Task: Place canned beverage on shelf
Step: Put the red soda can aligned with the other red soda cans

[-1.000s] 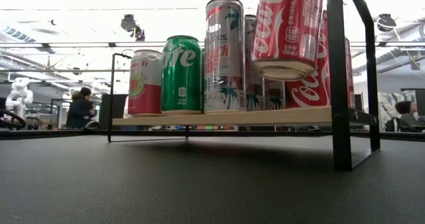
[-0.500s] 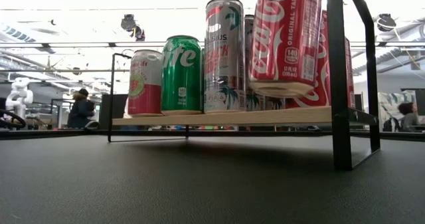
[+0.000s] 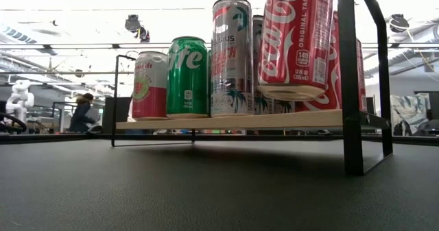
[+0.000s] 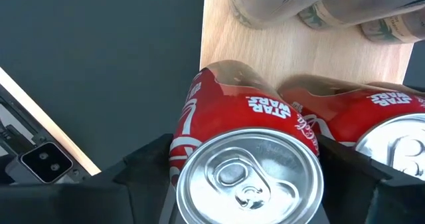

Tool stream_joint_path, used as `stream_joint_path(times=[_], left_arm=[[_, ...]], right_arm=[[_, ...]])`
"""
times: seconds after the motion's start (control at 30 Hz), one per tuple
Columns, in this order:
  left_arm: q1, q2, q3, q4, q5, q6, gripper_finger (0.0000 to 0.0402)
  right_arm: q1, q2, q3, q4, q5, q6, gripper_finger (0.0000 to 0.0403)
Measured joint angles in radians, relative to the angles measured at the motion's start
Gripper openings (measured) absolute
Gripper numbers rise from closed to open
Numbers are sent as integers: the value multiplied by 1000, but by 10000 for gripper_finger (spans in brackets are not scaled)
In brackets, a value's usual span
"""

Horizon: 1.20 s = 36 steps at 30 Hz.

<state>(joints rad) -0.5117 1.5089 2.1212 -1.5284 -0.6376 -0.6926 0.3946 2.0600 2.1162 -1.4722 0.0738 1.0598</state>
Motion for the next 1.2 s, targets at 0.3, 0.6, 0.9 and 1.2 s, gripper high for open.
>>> stream_joint_path(times=[0.3,0.6,0.9,1.2], left_arm=[[0,0,0,0,0,1,398],[0,0,0,0,0,2,398],[0,0,0,0,0,2,398],[0,0,0,0,0,2,398]], right_arm=[[0,0,0,-6,0,9,314],[0,0,0,-6,0,3,315],[0,0,0,-5,4,-2,316],[0,0,0,-4,9,-3,316]])
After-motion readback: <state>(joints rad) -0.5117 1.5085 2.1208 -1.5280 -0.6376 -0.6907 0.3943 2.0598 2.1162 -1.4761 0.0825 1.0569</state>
